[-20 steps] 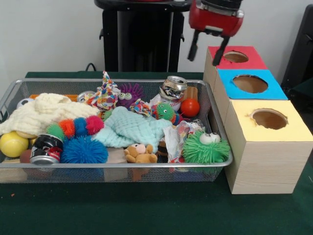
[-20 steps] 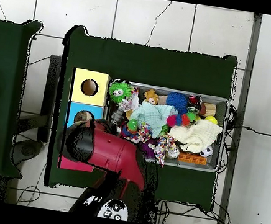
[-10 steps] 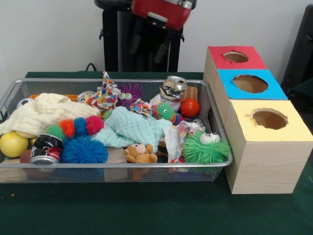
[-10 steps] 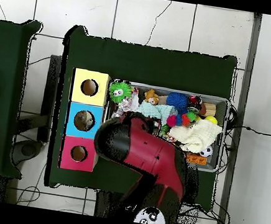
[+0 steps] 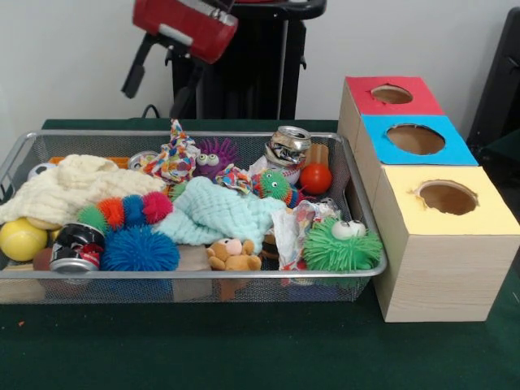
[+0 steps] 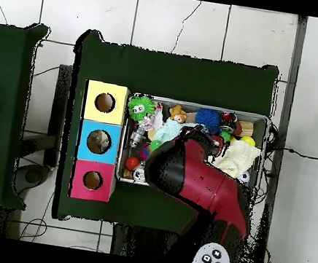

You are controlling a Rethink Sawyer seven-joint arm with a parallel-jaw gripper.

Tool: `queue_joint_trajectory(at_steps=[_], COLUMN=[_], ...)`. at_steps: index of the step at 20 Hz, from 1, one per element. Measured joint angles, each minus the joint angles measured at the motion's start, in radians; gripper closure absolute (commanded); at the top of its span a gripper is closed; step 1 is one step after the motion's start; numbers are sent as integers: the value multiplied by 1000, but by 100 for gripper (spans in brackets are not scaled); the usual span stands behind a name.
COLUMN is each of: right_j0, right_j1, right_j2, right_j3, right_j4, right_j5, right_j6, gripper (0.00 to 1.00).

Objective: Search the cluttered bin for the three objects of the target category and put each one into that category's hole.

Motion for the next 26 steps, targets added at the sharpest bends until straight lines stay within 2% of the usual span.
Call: queue_joint_trajectory(at_steps=[2,6,8,19,26], right_j0=[-29,-71,-122,-243,-246], right_j1=[31,70,105,225,255], right_j2=[0,2,12,44,76], right_j3=[0,0,0,1,26], right_j4=[0,0,0,-22,-22], right_j5=[-65,-134,-182,-199,-199], right_j6=[0,0,0,0,0], gripper=[0,0,0,0,0])
